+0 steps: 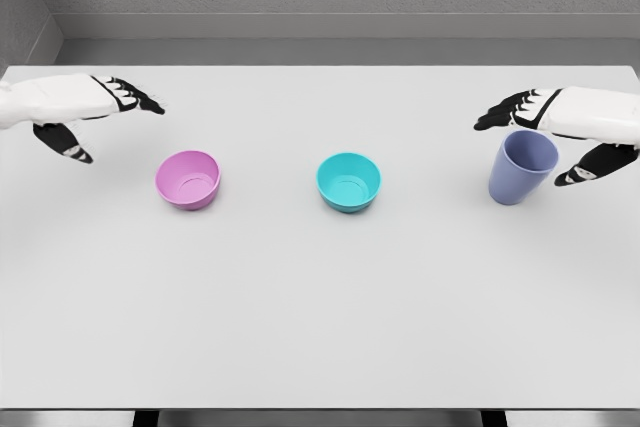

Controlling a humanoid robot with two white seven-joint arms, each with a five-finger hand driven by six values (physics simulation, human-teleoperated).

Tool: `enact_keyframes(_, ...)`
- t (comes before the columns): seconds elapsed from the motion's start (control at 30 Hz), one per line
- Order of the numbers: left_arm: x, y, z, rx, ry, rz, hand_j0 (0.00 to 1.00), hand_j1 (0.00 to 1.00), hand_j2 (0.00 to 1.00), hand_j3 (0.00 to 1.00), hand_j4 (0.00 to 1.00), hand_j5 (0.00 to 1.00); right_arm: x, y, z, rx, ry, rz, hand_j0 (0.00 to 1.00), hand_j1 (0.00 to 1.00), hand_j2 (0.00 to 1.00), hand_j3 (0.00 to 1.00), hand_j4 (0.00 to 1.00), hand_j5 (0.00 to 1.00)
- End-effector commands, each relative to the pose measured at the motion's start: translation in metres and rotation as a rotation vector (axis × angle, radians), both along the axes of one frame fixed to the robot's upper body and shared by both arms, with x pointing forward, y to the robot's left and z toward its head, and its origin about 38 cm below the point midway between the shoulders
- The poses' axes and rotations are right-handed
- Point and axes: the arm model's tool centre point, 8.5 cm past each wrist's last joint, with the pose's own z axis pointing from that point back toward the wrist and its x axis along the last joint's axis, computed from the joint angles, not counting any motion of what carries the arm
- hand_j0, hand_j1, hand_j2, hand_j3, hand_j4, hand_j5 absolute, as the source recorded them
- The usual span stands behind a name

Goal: Stacking bowl and cup with both arms

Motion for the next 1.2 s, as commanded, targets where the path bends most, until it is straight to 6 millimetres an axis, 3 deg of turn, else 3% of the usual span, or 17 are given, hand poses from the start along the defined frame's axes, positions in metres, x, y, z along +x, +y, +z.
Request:
enact_keyframes(0.0, -0.003, 0.007, 0.002, -0.034, 0.006, 0.031, 1.0, 1.0, 1.0, 1.0, 1.0, 1.0, 0.0, 0.0, 0.001, 0.006, 0.003, -0.004, 1.0, 1.0, 1.0, 1.0, 1.0, 1.0)
enact_keyframes(0.23, -0.007, 0.003, -0.011, -0.147, 0.116, 0.069, 1.0, 1.0, 1.0, 1.0, 1.0, 1.0, 0.01, -0.017, -0.01, 0.014, 0.029, -0.065, 1.0, 1.0, 1.0, 1.0, 1.0, 1.0)
enact_keyframes(0.47, -0.01, 0.007, -0.009, -0.17, 0.121, 0.083, 1.0, 1.0, 1.0, 1.0, 1.0, 1.0, 0.025, -0.011, -0.024, 0.02, 0.065, -0.072, 1.0, 1.0, 1.0, 1.0, 1.0, 1.0)
enact_keyframes(0.67, -0.014, 0.0, -0.007, -0.175, 0.122, 0.057, 1.0, 1.0, 1.0, 1.0, 1.0, 1.0, 0.024, -0.016, -0.022, 0.008, 0.064, -0.082, 1.0, 1.0, 1.0, 1.0, 1.0, 1.0)
enact_keyframes(0.9, -0.013, -0.008, -0.01, -0.172, 0.127, 0.036, 1.0, 1.0, 1.0, 1.0, 1.0, 1.0, 0.029, -0.019, -0.035, 0.008, 0.091, -0.104, 1.0, 1.0, 1.0, 1.0, 1.0, 1.0)
enact_keyframes(1.07, -0.012, -0.028, -0.014, -0.183, 0.14, -0.009, 1.0, 1.0, 1.0, 1.0, 1.0, 1.0, 0.031, -0.021, -0.034, 0.009, 0.088, -0.113, 1.0, 1.0, 1.0, 1.0, 1.0, 1.0)
enact_keyframes(1.17, -0.012, -0.028, -0.016, -0.184, 0.145, -0.009, 1.0, 1.0, 1.0, 1.0, 1.0, 1.0, 0.03, -0.02, -0.036, 0.007, 0.095, -0.11, 1.0, 1.0, 1.0, 1.0, 1.0, 1.0)
